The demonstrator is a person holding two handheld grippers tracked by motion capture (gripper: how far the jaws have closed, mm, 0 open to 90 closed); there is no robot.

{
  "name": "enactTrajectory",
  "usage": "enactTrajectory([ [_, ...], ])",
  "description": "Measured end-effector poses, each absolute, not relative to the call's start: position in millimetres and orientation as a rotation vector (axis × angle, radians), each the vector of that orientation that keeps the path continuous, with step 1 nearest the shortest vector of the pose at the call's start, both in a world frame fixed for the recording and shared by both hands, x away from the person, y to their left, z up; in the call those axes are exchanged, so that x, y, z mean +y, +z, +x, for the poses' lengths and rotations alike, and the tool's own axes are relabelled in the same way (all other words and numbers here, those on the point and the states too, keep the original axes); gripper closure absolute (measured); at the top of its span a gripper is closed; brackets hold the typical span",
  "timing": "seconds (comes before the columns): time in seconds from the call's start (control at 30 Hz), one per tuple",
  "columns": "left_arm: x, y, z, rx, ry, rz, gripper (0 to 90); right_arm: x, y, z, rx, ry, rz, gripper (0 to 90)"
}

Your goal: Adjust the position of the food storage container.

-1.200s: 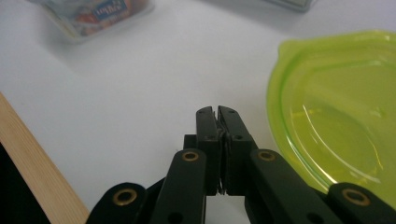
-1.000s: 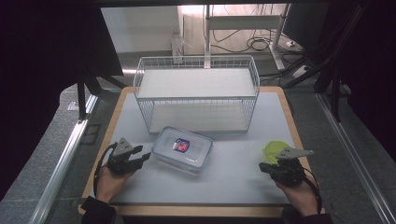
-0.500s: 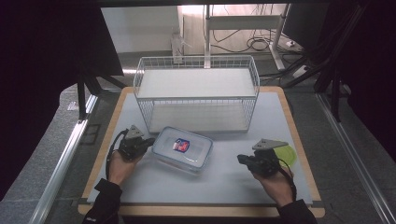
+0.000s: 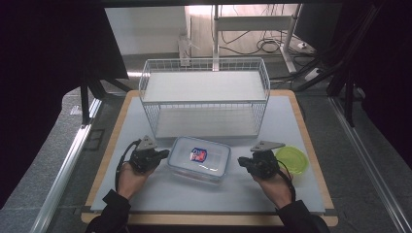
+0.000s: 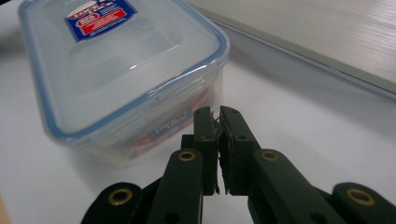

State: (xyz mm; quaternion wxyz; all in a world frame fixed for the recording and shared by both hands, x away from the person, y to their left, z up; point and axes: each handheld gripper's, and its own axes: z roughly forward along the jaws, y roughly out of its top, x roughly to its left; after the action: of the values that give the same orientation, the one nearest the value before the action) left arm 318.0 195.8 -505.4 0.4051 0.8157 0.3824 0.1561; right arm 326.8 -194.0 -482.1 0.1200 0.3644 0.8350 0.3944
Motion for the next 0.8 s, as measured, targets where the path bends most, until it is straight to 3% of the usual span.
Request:
enactTrajectory([
  [0.8,171.6,-497.7,285.7,0.898,0.348,2.086,90.0,-189.0,-497.6,341.6,2.459,1.017,1.107,89.5],
])
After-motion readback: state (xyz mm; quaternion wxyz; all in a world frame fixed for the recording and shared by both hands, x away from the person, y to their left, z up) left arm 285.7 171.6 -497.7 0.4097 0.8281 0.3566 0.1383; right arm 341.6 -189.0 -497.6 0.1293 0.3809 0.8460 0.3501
